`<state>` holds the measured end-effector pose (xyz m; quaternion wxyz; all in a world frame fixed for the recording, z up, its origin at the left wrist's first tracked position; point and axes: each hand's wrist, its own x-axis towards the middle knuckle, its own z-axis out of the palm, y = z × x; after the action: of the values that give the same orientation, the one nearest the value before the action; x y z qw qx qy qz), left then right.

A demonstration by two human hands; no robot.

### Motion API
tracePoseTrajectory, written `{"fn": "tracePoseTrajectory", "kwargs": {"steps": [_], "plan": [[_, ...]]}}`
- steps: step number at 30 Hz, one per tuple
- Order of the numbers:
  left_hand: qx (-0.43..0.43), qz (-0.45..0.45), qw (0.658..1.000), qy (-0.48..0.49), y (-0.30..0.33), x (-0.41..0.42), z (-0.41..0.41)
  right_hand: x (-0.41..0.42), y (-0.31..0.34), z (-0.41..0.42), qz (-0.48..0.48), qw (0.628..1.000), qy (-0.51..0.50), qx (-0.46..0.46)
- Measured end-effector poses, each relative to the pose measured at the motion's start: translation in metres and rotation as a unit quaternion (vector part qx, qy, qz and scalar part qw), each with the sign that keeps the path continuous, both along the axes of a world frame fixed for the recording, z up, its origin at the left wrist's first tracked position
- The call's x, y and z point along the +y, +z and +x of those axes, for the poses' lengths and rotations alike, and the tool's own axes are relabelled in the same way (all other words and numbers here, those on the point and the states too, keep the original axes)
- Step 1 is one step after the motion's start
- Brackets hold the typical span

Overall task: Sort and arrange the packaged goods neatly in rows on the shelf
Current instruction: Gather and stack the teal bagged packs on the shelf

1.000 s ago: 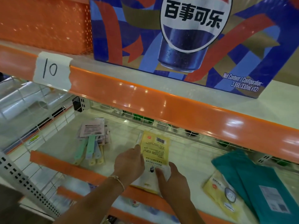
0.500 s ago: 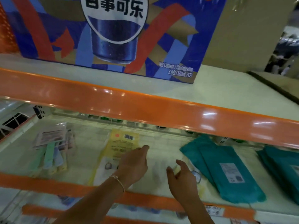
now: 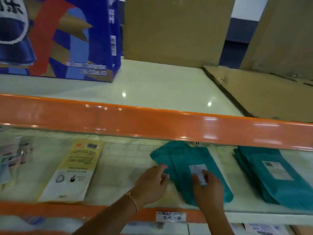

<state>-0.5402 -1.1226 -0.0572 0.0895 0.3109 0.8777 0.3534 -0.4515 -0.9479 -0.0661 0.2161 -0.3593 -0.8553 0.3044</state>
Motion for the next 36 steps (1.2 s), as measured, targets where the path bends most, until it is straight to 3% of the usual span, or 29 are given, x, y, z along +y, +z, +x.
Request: {"fn": "tracePoseTrajectory", "kwargs": {"steps": [6, 14, 18, 21, 26, 31, 34, 36], "plan": [[-0.109, -0.001, 0.992, 0.063, 0.005, 0.044, 0.021, 0.064, -0.008, 0.019, 0.008, 0.995, -0.067, -0.078], [-0.185, -0.065, 0.974, 0.113, -0.005, 0.060, 0.036, 0.085, -0.011, 0.026, -0.113, 0.990, 0.006, -0.081], [-0.283, -0.007, 0.948, 0.143, -0.002, 0.065, 0.042, 0.086, -0.002, 0.023, -0.164, 0.984, 0.015, -0.066], [-0.303, 0.049, 0.937, 0.169, -0.003, 0.064, 0.040, 0.081, 0.005, 0.024, -0.223, 0.974, -0.002, -0.047], [-0.329, 0.108, 0.921, 0.180, 0.007, 0.051, 0.033, 0.071, 0.015, 0.029, -0.363, 0.931, 0.001, -0.042], [-0.393, 0.155, 0.887, 0.188, 0.004, 0.029, 0.024, 0.046, 0.035, 0.039, -0.543, 0.837, 0.008, 0.063], [-0.481, 0.230, 0.827, 0.176, 0.003, 0.017, 0.019, 0.030, 0.041, 0.043, -0.581, 0.808, 0.032, 0.093], [-0.493, 0.251, 0.817, 0.162, 0.000, 0.013, 0.018, 0.021, 0.039, 0.046, -0.577, 0.810, 0.048, 0.095]]}}
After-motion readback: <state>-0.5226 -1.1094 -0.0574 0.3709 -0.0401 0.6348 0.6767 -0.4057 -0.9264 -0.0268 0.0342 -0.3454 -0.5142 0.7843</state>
